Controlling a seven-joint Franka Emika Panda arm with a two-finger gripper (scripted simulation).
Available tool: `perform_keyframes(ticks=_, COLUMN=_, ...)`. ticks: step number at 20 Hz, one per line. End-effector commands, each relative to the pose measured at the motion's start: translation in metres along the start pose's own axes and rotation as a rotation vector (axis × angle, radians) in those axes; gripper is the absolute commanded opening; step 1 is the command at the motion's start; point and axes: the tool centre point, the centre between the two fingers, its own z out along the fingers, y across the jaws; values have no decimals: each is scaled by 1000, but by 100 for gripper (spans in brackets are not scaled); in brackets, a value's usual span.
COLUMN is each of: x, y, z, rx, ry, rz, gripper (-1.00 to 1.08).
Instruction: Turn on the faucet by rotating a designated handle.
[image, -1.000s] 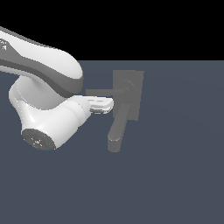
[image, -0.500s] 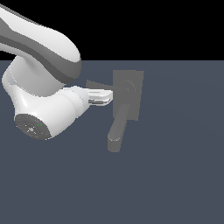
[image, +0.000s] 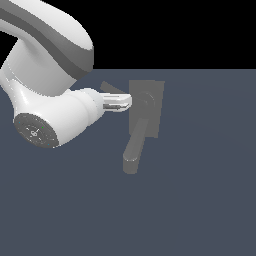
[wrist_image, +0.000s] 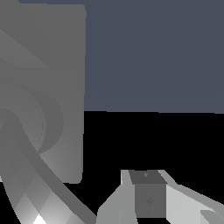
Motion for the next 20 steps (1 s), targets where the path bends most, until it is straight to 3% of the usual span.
perform_keyframes(ticks=1, x=-14, y=-4, z=0, rx=1, ry=-8, rz=3, gripper=-100)
perform_keyframes(ticks=9, x=-44, y=-12, z=0, rx=0, ry=-12, rz=4, gripper=-100)
perform_keyframes(ticks=11, x=-31, y=-13, z=-1, rx=4, ry=4, rz=0, gripper=-100)
perform_keyframes(ticks=20, x=-55, y=-35, z=-1, rx=2, ry=-3, rz=2, gripper=-100)
